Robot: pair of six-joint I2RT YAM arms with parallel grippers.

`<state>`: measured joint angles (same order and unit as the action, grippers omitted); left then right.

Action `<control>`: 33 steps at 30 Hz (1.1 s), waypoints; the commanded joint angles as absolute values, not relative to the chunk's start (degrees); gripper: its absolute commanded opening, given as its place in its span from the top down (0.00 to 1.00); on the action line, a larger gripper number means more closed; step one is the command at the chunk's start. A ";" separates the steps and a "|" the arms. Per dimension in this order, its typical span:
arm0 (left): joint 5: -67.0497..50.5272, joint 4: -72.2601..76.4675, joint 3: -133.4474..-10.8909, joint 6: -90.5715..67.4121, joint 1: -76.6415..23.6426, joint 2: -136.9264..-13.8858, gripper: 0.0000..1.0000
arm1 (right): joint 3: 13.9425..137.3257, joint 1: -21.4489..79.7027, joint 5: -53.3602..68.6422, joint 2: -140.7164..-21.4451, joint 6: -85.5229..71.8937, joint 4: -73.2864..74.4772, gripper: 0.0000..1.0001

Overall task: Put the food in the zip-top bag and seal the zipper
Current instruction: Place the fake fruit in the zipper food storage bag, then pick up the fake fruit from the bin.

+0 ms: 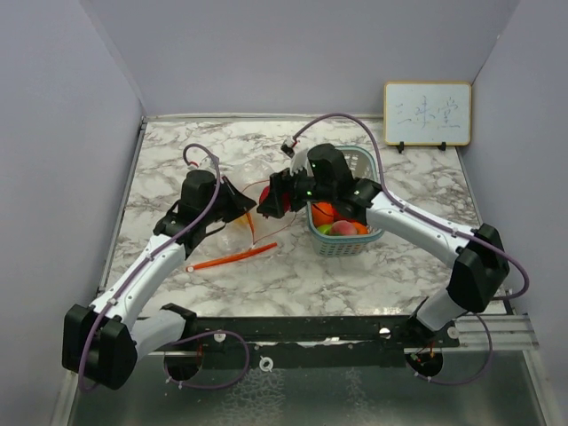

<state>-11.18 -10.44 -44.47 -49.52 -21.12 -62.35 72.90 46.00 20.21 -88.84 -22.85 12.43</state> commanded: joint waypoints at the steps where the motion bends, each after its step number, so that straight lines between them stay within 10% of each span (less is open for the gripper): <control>1: -15.71 -10.07 -46.59 -52.29 -20.92 -58.61 1.00 | 80.09 46.01 11.13 -92.15 -21.79 14.08 0.28; 4: -16.32 -9.56 -46.45 -53.09 -20.92 -58.14 1.00 | 81.14 46.61 7.19 -92.52 -20.78 15.89 0.00; 21: -17.63 -7.65 -45.84 -53.96 -20.68 -59.97 1.00 | 77.57 45.61 -18.39 -77.31 -23.10 43.86 0.01; 33: -18.75 -5.95 -43.11 -53.61 -20.57 -59.92 1.00 | 64.53 37.49 -13.79 -78.54 -26.10 47.59 0.00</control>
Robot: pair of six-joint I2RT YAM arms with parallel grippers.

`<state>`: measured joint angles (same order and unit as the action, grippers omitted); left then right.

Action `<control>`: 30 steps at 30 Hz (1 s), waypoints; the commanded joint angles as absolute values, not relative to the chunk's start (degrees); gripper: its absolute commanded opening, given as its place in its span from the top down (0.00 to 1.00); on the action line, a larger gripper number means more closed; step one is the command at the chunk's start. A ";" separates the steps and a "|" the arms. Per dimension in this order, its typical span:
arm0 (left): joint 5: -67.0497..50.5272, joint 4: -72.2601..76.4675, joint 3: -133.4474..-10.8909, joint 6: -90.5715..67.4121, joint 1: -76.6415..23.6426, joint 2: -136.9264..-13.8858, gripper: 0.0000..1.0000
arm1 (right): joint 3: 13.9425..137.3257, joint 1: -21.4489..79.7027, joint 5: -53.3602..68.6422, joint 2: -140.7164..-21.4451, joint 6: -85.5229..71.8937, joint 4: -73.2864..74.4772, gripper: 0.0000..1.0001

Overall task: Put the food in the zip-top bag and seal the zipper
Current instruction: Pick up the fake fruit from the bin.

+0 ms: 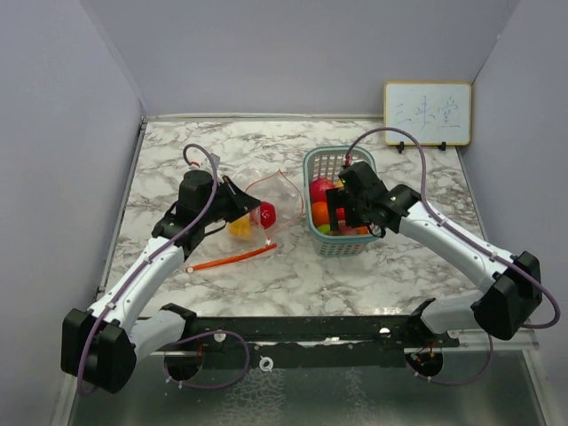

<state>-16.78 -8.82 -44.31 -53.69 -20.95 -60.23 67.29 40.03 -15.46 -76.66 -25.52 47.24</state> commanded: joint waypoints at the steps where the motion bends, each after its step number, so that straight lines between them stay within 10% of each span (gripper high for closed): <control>1: -18.65 -5.76 -42.64 -53.55 -20.57 -59.81 1.00 | 63.71 37.18 -12.75 -79.17 -25.84 46.85 0.00; 9: -18.20 -5.33 -41.33 -53.50 -20.33 -59.70 1.00 | 62.57 37.00 -2.90 -83.10 -22.77 45.35 0.03; 16: -18.10 -4.91 -40.61 -53.61 -20.18 -60.02 1.00 | 66.49 37.00 -6.24 -81.81 -22.55 48.96 0.64; 30: -18.62 -3.66 -40.48 -54.76 -20.04 -60.77 1.00 | 77.49 37.05 20.47 -73.25 -19.50 33.86 0.74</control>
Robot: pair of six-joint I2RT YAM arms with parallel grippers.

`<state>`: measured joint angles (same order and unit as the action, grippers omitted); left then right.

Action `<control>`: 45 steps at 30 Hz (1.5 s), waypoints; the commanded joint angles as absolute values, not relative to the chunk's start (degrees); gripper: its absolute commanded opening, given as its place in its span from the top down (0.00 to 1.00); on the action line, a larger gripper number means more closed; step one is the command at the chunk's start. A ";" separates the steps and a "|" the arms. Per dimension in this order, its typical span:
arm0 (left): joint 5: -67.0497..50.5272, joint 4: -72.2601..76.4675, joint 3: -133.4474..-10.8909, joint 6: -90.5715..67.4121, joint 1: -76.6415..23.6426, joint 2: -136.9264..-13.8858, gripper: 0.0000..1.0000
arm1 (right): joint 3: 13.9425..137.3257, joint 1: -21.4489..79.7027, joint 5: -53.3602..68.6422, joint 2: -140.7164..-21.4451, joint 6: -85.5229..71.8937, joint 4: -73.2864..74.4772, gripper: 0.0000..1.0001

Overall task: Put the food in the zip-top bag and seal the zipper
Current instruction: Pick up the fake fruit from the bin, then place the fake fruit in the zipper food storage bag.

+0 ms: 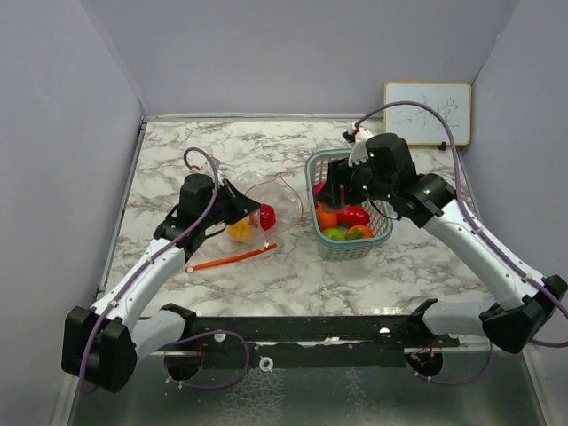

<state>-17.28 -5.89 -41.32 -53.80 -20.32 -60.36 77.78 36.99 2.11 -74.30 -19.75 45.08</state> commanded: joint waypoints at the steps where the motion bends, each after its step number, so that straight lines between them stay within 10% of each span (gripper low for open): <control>1: -18.78 -3.42 -40.46 -55.09 -20.06 -60.75 1.00 | 76.75 37.08 23.95 -73.66 -20.62 31.16 0.74; 21: -21.66 -4.63 -42.85 -58.37 -20.04 -57.18 1.00 | 75.91 41.12 19.43 -89.03 -25.40 11.96 0.74; 25: -21.47 -4.77 -43.65 -58.67 -20.04 -57.03 1.00 | 76.66 41.46 16.02 -90.35 -23.98 15.01 0.58; 31: -22.16 -3.41 -43.13 -59.71 -19.96 -57.98 1.00 | 78.29 41.74 11.92 -90.64 -22.39 16.80 0.01; 45: -23.57 -5.40 -46.17 -53.96 -19.98 -61.16 1.00 | 80.18 40.82 -13.93 -82.85 -21.73 39.87 0.00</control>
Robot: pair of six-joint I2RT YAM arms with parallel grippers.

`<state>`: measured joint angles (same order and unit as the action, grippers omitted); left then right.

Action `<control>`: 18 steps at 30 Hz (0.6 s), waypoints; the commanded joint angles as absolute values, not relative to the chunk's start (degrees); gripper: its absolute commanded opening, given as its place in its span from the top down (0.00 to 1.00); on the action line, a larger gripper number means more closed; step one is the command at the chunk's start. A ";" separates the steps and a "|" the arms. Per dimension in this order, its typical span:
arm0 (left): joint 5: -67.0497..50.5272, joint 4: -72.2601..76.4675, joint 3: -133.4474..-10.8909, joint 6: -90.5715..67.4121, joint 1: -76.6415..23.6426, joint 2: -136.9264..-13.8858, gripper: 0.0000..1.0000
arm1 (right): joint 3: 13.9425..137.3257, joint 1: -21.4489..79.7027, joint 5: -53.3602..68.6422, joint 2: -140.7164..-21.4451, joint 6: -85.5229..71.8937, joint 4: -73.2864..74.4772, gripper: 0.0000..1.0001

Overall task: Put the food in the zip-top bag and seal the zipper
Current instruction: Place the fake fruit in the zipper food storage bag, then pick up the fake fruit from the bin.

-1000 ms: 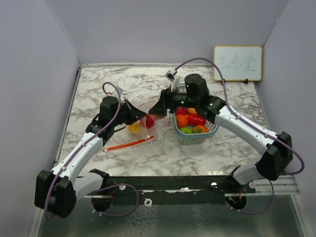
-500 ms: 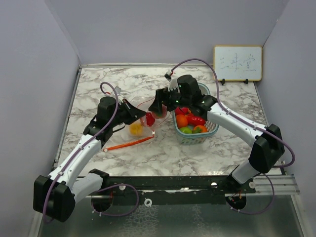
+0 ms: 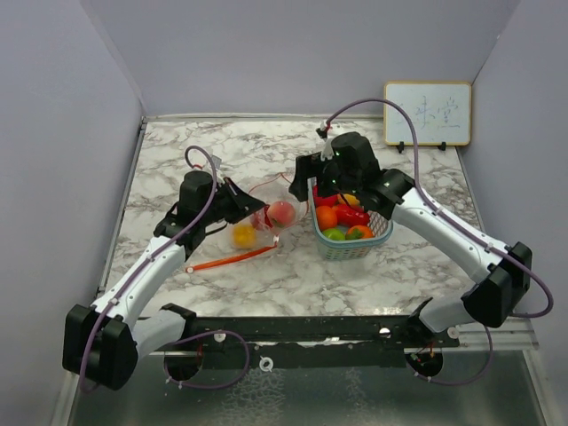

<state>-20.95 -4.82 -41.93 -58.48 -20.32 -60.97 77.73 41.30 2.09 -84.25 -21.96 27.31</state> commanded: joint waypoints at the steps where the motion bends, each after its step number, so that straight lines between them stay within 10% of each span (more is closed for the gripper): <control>1: -23.86 -5.86 -46.63 -52.71 -20.03 -61.24 1.00 | 80.31 40.28 -15.54 -83.50 -22.05 41.68 0.00; 18: -30.73 -2.14 -45.39 -44.78 -20.01 -63.43 1.00 | 78.30 30.47 -29.15 -99.46 -27.31 32.18 0.05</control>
